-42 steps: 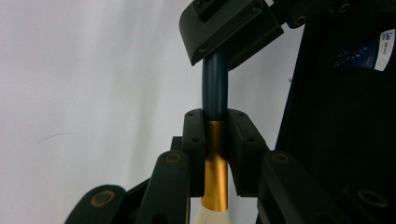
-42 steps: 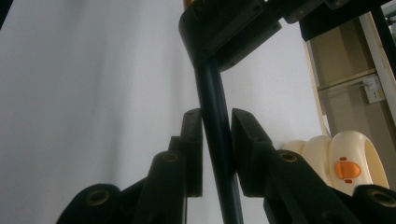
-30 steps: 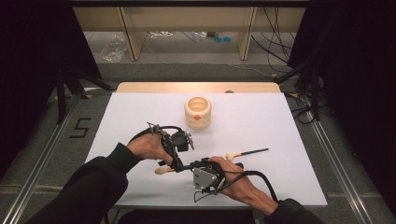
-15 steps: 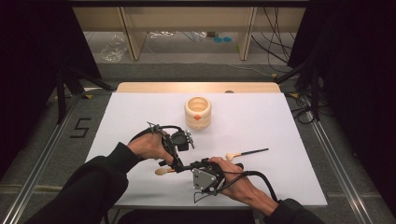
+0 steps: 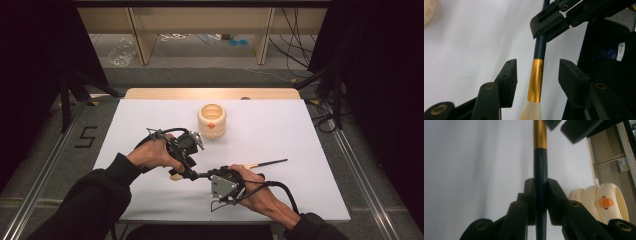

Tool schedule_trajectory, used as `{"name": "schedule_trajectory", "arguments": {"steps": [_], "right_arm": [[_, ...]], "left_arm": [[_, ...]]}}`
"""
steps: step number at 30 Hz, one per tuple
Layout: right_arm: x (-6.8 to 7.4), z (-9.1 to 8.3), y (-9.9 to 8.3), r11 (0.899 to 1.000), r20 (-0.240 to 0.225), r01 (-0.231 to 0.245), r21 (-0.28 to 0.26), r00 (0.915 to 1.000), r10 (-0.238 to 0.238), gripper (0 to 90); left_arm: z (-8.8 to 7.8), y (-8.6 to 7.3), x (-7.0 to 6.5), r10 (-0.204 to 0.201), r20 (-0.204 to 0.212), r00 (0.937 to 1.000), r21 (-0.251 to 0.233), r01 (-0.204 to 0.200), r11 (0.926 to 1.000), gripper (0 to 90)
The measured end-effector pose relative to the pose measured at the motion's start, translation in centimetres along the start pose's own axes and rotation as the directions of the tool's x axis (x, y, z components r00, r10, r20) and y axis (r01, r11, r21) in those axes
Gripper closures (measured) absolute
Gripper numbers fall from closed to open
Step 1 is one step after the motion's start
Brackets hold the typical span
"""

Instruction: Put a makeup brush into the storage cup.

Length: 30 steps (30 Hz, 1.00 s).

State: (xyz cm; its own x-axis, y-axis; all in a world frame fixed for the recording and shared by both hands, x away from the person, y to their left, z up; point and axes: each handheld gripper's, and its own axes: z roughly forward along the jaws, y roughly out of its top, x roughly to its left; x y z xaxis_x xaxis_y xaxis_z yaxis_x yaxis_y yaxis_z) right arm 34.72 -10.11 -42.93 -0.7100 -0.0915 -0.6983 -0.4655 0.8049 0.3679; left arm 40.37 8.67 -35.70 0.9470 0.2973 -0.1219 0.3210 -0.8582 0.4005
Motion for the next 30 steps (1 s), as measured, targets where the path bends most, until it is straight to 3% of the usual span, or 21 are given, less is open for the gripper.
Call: {"name": "schedule_trajectory", "arguments": {"steps": [1,2,5,7,10,11,12,13,14,15,16,17,20,22,23,24,25,27,28,29,30], "right_arm": [[0.0,-0.1,-0.2,1.0,0.002,-0.024,0.011,0.9997,0.024,79.5],[0.4,-0.4,-0.3,0.994,0.0,-0.103,0.039,0.9947,0.103,79.5],[0.1,-0.6,-0.8,0.992,0.029,-0.117,0.044,0.9929,0.116,79.5],[-0.1,-0.6,-1.1,0.988,0.032,-0.149,0.05,0.9886,0.147,79.5],[-0.9,-0.8,-1.8,0.991,0.049,-0.129,0.027,0.9906,0.128,79.5],[-1.1,-0.8,-2.0,0.989,0.032,-0.15,0.015,0.9882,0.15,79.5],[-1.1,-0.9,-2.1,0.98,0.027,-0.198,0.016,0.9799,0.198,79.5],[-1.1,-1.0,-2.3,0.971,0.022,-0.237,0.014,0.9713,0.237,79.5],[-1.5,-1.2,-2.8,0.963,0.019,-0.268,-0.004,0.9631,0.268,79.5],[-1.5,-1.2,-2.8,0.963,0.019,-0.268,-0.004,0.9631,0.268,79.5],[-1.3,-1.2,-2.8,0.937,0.011,-0.347,-0.03,0.9377,0.347,79.5],[-1.6,-1.2,-3.0,0.932,0.009,-0.359,-0.038,0.933,0.36,79.5],[-1.9,-1.4,-3.6,0.889,-0.001,-0.451,-0.076,0.8918,0.452,79.5],[-2.2,-1.6,-4.0,0.858,-0.008,-0.504,-0.102,0.8624,0.506,79.5],[-2.4,-1.8,-4.3,0.843,-0.013,-0.525,-0.115,0.8498,0.527,79.5],[-2.5,-1.9,-4.5,0.825,-0.02,-0.549,-0.131,0.8338,0.552,79.5],[-2.7,-2.1,-4.7,0.808,-0.029,-0.571,-0.148,0.8189,0.573,79.5],[-3.0,-2.3,-5.1,0.769,-0.046,-0.614,-0.179,0.7859,0.617,79.5],[-3.1,-2.4,-5.3,0.749,-0.055,-0.633,-0.197,0.7697,0.636,79.5],[-3.2,-2.5,-5.5,0.726,-0.069,-0.655,-0.21,0.7503,0.657,79.5],[-3.3,-2.6,-5.6,0.703,-0.081,-0.675,-0.226,0.732,0.677,79.5]], "left_arm": [[-0.3,-0.2,0.1,-0.007,-0.015,0.9999,-0.03,0.006,0.9995,47.0],[-0.7,-0.4,0.1,-0.015,-0.028,0.9995,-0.052,0.014,0.9986,45.3],[-2.1,-1.3,0.3,-0.04,-0.07,0.9967,-0.118,0.032,0.9925,41.7],[-2.8,-1.9,0.2,-0.08,-0.094,0.9924,-0.195,0.06,0.9789,39.4],[-3.9,-2.9,0.5,-0.096,-0.128,0.9872,-0.225,0.065,0.9722,35.6],[-4.1,-3.2,0.6,-0.103,-0.136,0.9853,-0.241,0.068,0.9683,34.5],[-4.3,-3.5,0.6,-0.108,-0.143,0.9838,-0.258,0.068,0.9638,33.9],[-4.3,-3.8,0.5,-0.137,-0.148,0.9795,-0.303,0.087,0.9491,33.1],[-4.5,-4.1,0.5,-0.133,-0.154,0.979,-0.3,0.082,0.9505,32.2],[-4.6,-4.4,0.6,-0.121,-0.165,0.9789,-0.302,0.066,0.951,32.2],[-4.5,-4.6,0.3,-0.162,-0.155,0.9745,-0.349,0.099,0.9319,31.7],[-4.5,-4.9,0.3,-0.158,-0.162,0.9741,-0.36,0.091,0.9285,31.2],[-4.6,-5.6,0.0,-0.186,-0.17,0.9677,-0.404,0.104,0.9089,29.8],[-4.4,-6.0,-0.1,-0.19,-0.157,0.9692,-0.426,0.107,0.8985,29.0],[-4.4,-6.3,-0.1,-0.175,-0.165,0.9706,-0.424,0.09,0.9013,28.9],[-4.1,-6.6,-0.2,-0.211,-0.154,0.9653,-0.449,0.122,0.8854,29.0],[-4.0,-6.8,-0.1,-0.196,-0.163,0.9669,-0.447,0.105,0.8884,28.9],[-3.6,-7.3,-0.2,-0.215,-0.151,0.9649,-0.471,0.121,0.8741,29.0],[-3.6,-7.5,-0.1,-0.206,-0.162,0.9652,-0.479,0.105,0.8716,29.1],[-3.3,-7.7,-0.2,-0.232,-0.15,0.9611,-0.499,0.129,0.857,29.1],[-3.2,-7.9,-0.2,-0.223,-0.155,0.9625,-0.51,0.115,0.8525,29.5]]}}
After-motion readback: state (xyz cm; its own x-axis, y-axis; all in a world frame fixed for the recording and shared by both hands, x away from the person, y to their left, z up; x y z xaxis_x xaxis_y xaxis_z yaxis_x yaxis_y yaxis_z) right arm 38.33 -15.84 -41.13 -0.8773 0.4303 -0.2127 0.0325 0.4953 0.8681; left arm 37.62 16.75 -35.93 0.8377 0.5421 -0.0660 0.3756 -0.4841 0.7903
